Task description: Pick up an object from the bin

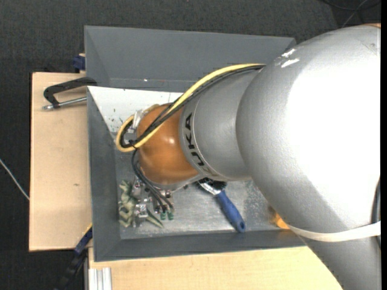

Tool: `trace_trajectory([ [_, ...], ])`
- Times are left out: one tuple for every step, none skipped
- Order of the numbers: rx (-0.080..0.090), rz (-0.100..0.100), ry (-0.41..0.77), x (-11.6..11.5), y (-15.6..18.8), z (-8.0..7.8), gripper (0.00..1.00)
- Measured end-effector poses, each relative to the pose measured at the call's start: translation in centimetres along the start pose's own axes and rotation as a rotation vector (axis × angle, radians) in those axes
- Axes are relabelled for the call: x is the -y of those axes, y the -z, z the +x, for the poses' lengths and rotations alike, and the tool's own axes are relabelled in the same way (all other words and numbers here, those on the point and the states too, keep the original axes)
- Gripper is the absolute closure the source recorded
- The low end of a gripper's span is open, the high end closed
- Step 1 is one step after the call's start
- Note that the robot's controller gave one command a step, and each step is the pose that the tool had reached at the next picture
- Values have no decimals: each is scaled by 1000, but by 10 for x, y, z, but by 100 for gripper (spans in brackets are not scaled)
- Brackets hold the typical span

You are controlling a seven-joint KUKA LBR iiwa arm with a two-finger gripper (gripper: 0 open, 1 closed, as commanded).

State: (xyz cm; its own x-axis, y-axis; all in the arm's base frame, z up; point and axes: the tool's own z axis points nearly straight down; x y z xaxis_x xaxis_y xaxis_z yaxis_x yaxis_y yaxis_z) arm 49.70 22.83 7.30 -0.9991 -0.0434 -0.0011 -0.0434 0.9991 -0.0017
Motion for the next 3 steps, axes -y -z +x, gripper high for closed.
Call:
trace_trajectory([
  [6, -5, 0, -1, 27, -1, 100],
  [5, -5, 0, -2, 42, -3, 100],
  [8, -7, 1, -4, 87, -5, 100],
])
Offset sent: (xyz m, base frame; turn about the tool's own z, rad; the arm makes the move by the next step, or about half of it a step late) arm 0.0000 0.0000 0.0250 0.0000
